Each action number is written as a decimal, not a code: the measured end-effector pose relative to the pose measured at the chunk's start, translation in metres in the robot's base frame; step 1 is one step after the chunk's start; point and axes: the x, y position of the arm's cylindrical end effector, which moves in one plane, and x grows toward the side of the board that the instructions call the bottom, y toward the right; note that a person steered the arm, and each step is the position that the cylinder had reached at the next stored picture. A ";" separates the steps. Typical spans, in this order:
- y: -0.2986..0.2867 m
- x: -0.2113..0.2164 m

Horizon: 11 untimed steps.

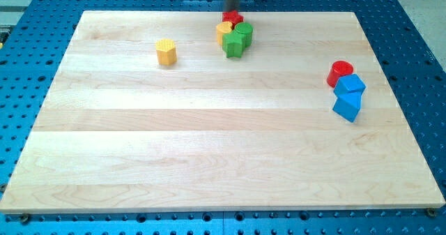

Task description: Push the red circle into the yellow hexagon

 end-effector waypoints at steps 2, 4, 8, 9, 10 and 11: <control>0.122 0.167; 0.260 0.202; -0.052 0.235; -0.098 0.274; -0.139 0.204; -0.153 0.192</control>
